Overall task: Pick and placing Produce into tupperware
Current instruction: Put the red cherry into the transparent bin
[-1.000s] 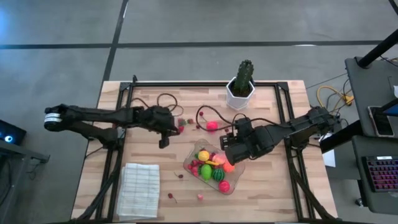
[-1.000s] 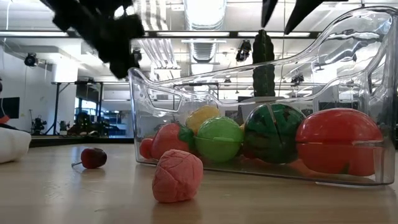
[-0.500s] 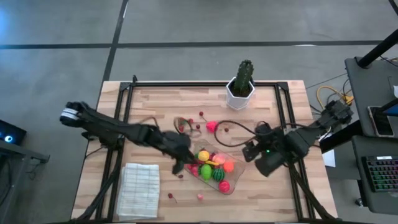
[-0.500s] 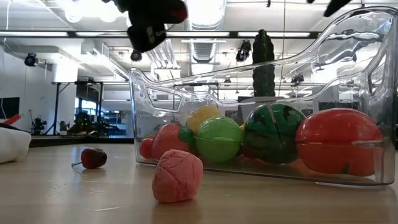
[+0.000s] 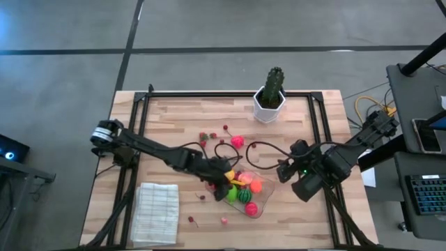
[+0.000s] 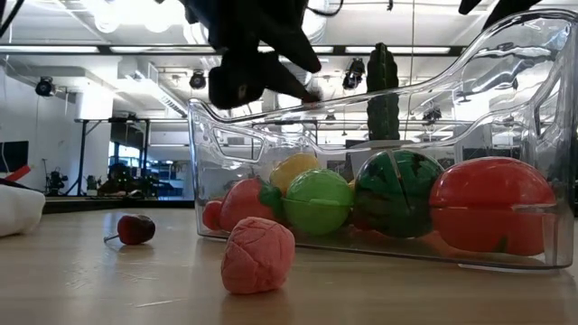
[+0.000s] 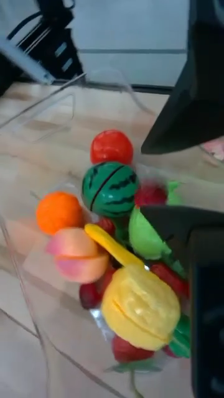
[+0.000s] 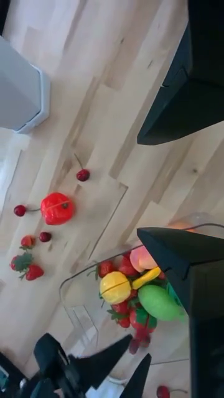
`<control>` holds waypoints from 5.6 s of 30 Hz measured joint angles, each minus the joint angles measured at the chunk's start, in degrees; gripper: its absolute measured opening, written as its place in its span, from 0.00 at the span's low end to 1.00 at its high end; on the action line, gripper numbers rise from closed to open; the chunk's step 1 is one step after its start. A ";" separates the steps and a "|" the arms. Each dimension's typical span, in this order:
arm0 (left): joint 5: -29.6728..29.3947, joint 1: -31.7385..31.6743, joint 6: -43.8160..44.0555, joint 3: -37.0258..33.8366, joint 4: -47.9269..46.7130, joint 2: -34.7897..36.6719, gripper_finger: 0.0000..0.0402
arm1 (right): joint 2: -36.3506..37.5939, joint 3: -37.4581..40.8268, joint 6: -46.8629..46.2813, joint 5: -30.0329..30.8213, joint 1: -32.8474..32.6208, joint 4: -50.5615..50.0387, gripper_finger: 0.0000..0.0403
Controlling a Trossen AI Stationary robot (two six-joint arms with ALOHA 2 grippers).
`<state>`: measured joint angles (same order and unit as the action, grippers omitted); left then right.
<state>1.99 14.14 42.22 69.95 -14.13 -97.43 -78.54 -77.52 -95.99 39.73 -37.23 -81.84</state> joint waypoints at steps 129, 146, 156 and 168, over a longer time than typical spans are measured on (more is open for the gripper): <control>-18.02 -2.52 -5.05 -21.74 -28.79 32.75 0.68 | -28.09 14.95 8.39 -16.00 38.13 44.76 0.23; -18.07 -2.52 -3.52 -21.97 -27.48 32.73 0.68 | -14.78 -7.01 21.94 -23.06 17.89 21.38 0.21; -15.93 -2.48 -3.48 -25.00 -23.76 29.19 0.68 | -10.98 -6.03 15.79 -29.39 7.15 21.20 0.35; 2.68 2.78 0.50 -22.79 -19.48 24.66 0.68 | -16.68 -6.32 15.44 -26.86 3.87 21.54 0.61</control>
<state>4.67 16.92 42.72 47.16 -33.61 -72.77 -95.22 -83.83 -80.55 12.87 -33.36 -60.30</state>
